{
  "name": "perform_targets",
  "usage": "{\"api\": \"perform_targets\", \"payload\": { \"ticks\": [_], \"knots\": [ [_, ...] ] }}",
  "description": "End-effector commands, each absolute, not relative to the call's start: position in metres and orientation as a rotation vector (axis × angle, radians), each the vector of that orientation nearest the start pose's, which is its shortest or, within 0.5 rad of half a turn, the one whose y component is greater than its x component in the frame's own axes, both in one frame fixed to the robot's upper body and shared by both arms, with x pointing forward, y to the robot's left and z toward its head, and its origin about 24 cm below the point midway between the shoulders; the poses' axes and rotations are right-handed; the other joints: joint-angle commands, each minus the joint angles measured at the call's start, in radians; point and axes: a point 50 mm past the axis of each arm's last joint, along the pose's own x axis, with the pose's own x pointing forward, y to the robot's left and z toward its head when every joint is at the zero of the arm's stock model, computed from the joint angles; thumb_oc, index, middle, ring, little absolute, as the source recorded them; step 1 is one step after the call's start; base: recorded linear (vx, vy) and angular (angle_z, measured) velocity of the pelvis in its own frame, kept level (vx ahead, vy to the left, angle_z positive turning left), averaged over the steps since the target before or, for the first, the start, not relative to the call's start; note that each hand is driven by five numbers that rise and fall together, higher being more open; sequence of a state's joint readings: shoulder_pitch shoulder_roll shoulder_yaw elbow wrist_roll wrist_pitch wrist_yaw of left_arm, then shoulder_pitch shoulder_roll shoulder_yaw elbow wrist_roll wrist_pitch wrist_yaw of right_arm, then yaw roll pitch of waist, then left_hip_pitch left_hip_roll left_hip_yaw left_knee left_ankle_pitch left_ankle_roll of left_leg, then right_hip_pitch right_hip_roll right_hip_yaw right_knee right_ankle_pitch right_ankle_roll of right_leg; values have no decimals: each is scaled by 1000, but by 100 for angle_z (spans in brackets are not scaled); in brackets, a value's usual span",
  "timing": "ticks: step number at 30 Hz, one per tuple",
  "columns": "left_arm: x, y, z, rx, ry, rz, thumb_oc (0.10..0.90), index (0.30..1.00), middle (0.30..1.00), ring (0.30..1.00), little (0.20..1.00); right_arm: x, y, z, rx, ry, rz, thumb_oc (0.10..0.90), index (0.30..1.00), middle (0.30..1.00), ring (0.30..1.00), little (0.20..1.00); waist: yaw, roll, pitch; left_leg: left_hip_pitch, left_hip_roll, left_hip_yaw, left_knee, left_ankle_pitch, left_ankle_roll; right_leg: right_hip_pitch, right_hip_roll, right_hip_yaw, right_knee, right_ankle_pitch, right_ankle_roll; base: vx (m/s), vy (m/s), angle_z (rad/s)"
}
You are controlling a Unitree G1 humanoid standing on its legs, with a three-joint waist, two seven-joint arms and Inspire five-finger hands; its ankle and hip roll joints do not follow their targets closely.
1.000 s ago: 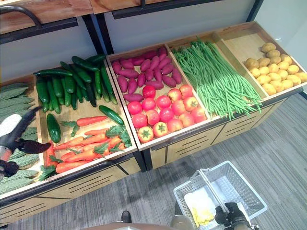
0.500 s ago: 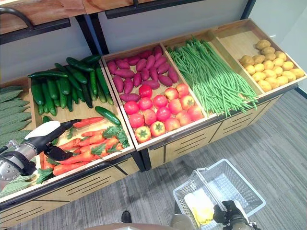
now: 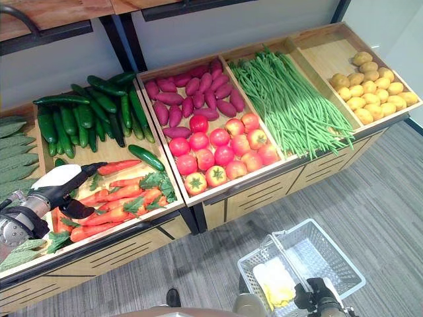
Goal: Get the vegetables into the basket
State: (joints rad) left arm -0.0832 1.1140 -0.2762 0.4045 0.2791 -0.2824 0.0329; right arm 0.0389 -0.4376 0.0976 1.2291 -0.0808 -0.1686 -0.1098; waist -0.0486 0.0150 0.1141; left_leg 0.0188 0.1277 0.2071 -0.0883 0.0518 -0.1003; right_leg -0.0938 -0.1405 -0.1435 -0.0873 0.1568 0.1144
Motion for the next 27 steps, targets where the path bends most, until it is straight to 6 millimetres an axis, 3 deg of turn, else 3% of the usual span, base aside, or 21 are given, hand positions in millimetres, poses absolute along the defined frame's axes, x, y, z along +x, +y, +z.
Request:
{"api": "perform_targets", "payload": {
  "ticks": [1,7,14,15,16,27],
  "knots": [
    [275,348,145,1473,-10,-44,900,1000,1000,1000,1000,117,-334,-109,-659,963,-231,400,300,300,300,300,-21,-38,-2,-20,23,-61,1,5,-25,11,-85,31,0,-1,101,0,0,0],
    [279,354,129,1511,57,-34,900,1000,1000,1000,1000,125,-336,-106,-672,938,-228,400,300,300,300,300,-30,-41,8,-30,25,-52,1,8,-24,-10,-83,43,0,3,101,-4,8,-3],
    [292,344,144,1562,0,-33,900,1000,1000,1000,1000,129,-342,-101,-683,933,-257,400,300,300,300,300,-33,-46,42,-67,28,-51,1,20,-22,-56,-77,56,0,16,99,-24,8,-10],
    [294,342,147,1571,-9,-31,569,536,536,536,536,129,-343,-100,-685,933,-262,400,300,300,300,300,-33,-49,49,-75,28,-55,1,24,-22,-62,-76,58,0,18,99,-21,24,-4],
    [296,341,150,1580,-15,-34,400,300,300,300,300,132,-344,-99,-688,925,-262,400,300,300,300,300,-33,-50,56,-83,29,-58,1,26,-22,-67,-77,56,0,18,99,0,0,0],
    [299,337,153,1574,-32,-29,400,300,300,300,300,144,-334,-99,-688,887,-227,400,300,300,300,300,-26,-55,72,-88,27,-60,1,23,-20,-73,-79,60,0,18,97,0,0,0]
  ]
}}
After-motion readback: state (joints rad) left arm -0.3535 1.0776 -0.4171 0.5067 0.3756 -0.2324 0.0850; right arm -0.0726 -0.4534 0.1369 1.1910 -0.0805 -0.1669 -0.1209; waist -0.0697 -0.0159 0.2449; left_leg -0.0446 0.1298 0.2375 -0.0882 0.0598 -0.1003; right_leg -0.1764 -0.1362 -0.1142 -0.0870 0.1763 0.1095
